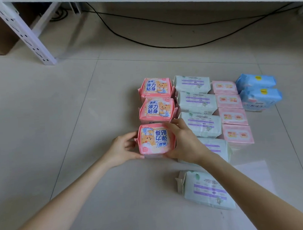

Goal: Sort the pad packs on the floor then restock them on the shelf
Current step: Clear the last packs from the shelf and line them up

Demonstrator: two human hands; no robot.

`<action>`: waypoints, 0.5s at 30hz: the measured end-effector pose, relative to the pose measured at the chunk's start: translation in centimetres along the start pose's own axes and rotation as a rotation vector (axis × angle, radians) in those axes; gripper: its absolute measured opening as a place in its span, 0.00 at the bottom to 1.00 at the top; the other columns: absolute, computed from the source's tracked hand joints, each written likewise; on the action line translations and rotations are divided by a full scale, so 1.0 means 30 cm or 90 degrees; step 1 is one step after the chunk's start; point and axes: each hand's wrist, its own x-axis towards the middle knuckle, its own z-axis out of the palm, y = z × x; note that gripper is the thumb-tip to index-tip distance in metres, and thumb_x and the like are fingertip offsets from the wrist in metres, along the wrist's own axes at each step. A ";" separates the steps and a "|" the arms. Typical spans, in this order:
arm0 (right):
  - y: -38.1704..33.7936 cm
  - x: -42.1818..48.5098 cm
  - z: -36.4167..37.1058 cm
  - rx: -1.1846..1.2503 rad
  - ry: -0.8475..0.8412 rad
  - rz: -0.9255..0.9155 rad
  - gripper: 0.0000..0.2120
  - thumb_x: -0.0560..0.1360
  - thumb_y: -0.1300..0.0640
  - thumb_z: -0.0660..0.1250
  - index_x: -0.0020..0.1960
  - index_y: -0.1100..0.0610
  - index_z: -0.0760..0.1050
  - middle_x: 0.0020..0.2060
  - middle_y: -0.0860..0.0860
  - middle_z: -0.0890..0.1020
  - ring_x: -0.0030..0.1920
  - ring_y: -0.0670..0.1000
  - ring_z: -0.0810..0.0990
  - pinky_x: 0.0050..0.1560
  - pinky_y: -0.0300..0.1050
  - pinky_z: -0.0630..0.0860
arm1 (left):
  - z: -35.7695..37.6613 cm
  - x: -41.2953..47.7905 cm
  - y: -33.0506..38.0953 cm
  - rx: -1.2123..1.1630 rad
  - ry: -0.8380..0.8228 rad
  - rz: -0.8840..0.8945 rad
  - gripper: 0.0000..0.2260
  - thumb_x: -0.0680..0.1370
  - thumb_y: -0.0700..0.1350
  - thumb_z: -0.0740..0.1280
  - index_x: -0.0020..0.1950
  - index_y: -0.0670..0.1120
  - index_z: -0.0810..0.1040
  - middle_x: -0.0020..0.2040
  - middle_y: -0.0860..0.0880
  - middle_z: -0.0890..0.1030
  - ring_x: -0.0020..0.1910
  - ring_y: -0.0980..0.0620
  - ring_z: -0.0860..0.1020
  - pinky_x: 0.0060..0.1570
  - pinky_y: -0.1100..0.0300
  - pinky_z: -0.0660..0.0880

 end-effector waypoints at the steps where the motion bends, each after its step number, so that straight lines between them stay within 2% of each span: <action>1: -0.004 -0.002 0.007 -0.016 0.008 -0.003 0.46 0.61 0.51 0.80 0.74 0.53 0.61 0.67 0.53 0.65 0.65 0.55 0.71 0.63 0.45 0.72 | 0.004 0.005 -0.006 0.000 0.005 0.000 0.38 0.62 0.32 0.80 0.66 0.55 0.72 0.57 0.53 0.82 0.57 0.57 0.80 0.61 0.61 0.75; 4: -0.013 -0.007 0.015 -0.058 0.037 0.003 0.47 0.62 0.52 0.79 0.75 0.55 0.59 0.66 0.55 0.67 0.63 0.59 0.73 0.58 0.54 0.76 | 0.009 0.017 -0.014 -0.005 0.015 0.000 0.39 0.62 0.32 0.80 0.68 0.54 0.71 0.59 0.52 0.81 0.58 0.57 0.79 0.60 0.63 0.74; 6: -0.014 -0.007 0.015 -0.072 0.055 0.015 0.47 0.62 0.53 0.79 0.75 0.57 0.60 0.65 0.57 0.69 0.61 0.60 0.74 0.56 0.54 0.77 | 0.009 0.025 -0.015 -0.007 0.019 -0.006 0.39 0.62 0.33 0.80 0.69 0.53 0.72 0.59 0.53 0.81 0.58 0.58 0.79 0.59 0.65 0.74; 9: -0.016 -0.004 0.013 -0.084 0.057 0.028 0.46 0.63 0.52 0.79 0.74 0.60 0.60 0.64 0.57 0.69 0.61 0.60 0.75 0.55 0.53 0.76 | 0.005 0.033 -0.013 0.002 0.022 -0.010 0.37 0.63 0.32 0.80 0.65 0.57 0.72 0.58 0.56 0.81 0.56 0.63 0.79 0.57 0.70 0.74; 15: -0.020 -0.009 0.005 -0.094 0.039 0.040 0.46 0.66 0.51 0.78 0.75 0.59 0.57 0.67 0.56 0.69 0.63 0.58 0.74 0.56 0.51 0.74 | -0.012 0.033 -0.005 0.015 0.001 -0.015 0.39 0.64 0.33 0.79 0.71 0.53 0.71 0.60 0.53 0.81 0.60 0.57 0.78 0.63 0.61 0.73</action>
